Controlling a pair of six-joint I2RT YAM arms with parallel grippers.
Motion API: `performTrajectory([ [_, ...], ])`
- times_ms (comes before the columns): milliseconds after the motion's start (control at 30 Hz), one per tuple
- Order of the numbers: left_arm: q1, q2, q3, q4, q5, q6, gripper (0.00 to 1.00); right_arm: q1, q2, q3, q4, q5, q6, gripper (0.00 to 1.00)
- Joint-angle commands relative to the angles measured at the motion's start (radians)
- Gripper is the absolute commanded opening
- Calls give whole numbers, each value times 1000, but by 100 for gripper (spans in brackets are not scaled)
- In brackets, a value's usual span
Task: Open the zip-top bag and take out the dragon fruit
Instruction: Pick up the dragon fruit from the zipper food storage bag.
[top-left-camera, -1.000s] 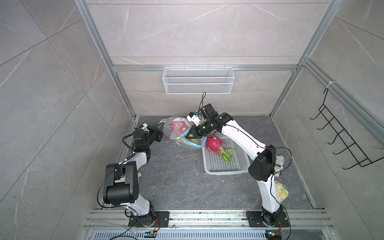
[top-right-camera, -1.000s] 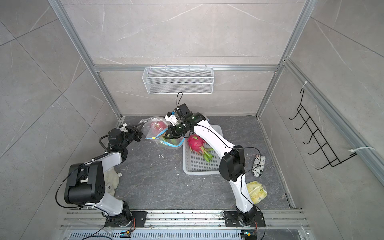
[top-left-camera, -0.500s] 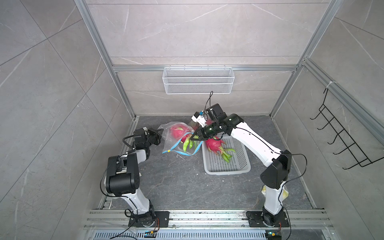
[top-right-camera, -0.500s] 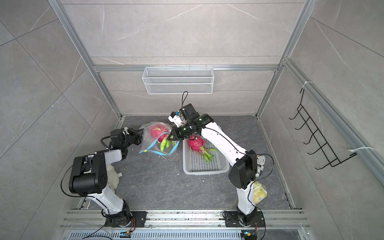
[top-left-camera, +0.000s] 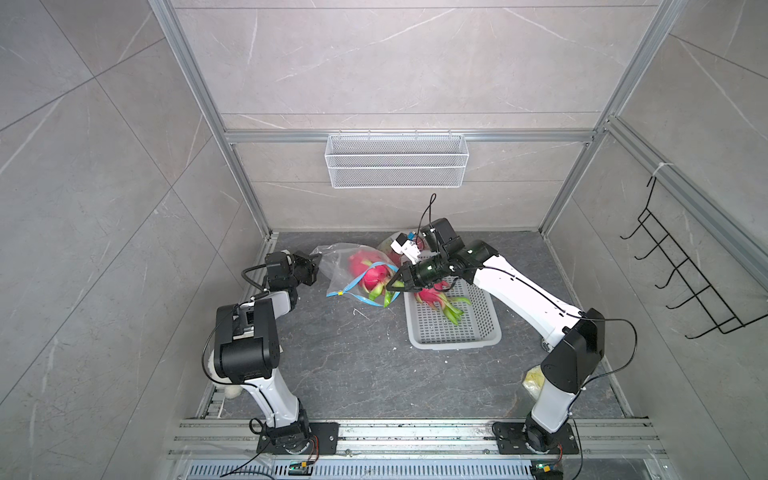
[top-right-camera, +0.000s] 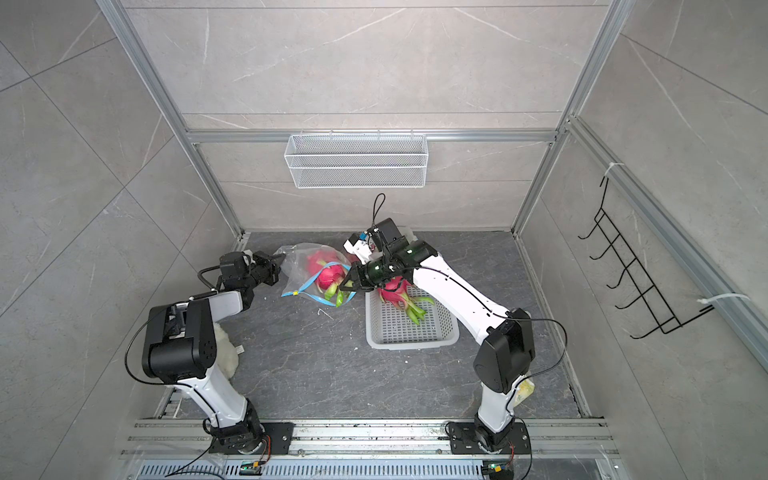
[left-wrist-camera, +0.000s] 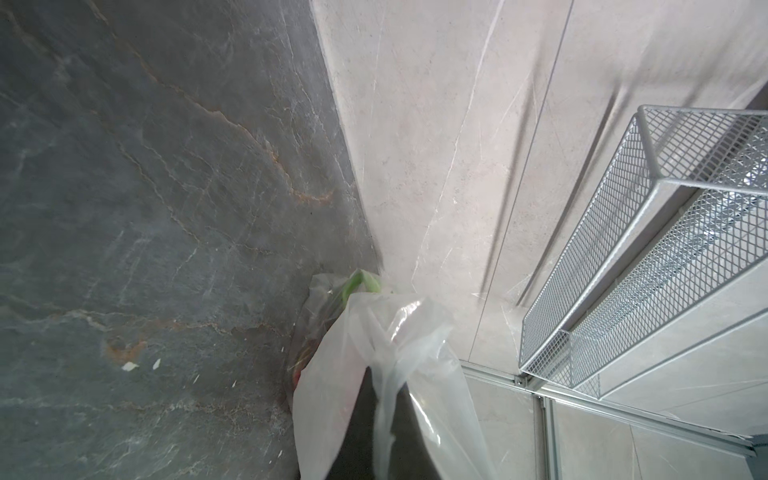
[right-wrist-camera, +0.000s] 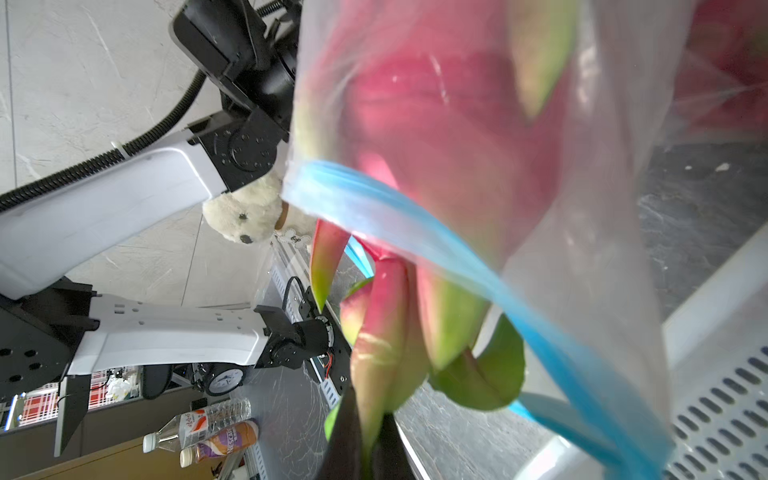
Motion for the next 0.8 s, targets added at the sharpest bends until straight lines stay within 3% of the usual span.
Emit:
performTrajectory([
  [0, 14, 38, 90, -42, -40, 57, 0, -1, -91, -30, 24, -13, 10, 0],
  [467, 86, 37, 99, -151, -59, 159, 0, -4, -192, -9, -152, 81, -92, 0],
  [767, 138, -22, -12, -130, -76, 147, 0, -40, -288, -51, -241, 274, -184, 0],
])
